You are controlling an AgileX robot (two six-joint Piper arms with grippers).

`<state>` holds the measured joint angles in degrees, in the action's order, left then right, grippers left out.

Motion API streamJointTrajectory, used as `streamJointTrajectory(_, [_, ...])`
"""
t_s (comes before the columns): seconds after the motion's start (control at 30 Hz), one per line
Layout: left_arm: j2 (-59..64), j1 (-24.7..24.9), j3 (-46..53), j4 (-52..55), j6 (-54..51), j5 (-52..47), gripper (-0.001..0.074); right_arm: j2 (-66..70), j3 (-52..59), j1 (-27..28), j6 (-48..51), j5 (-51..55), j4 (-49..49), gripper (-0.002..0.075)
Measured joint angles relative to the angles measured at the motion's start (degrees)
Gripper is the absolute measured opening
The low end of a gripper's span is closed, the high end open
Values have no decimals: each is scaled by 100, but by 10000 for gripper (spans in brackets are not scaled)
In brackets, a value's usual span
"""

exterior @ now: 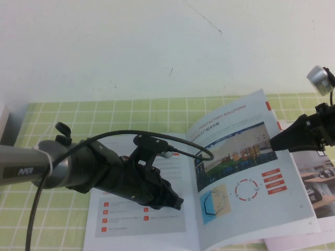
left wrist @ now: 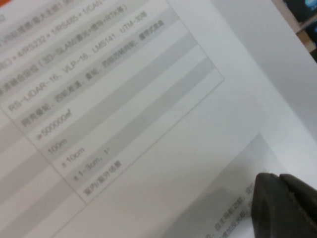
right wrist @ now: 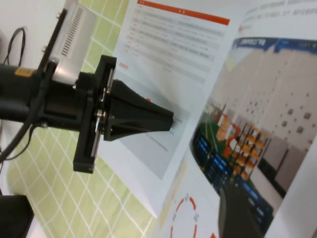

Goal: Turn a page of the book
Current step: Open the closed book

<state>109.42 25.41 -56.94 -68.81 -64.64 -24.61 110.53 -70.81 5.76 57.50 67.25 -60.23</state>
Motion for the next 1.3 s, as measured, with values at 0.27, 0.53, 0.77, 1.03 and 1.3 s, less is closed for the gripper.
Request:
streamJointTrajectory(0.27, [0, 0, 0, 0, 0, 0, -4, 0, 0, 0, 67, 0, -341, 226])
streamJointTrajectory(0.53, [0, 0, 0, 0, 0, 0, -4, 0, 0, -50, 400, 0, -991, 109])
streamJointTrajectory(0.77, [0, 0, 0, 0, 0, 0, -4, 0, 0, -610, 550, 0, -1171, 99])
streamJointTrajectory(1.03, [0, 0, 0, 0, 0, -1, -4, 0, 0, -1305, 572, -378, -1250, 99])
streamJointTrajectory(1.3, [-31, 0, 0, 52, 0, 75, -4, 0, -3, -1509, 650, -749, -1262, 99])
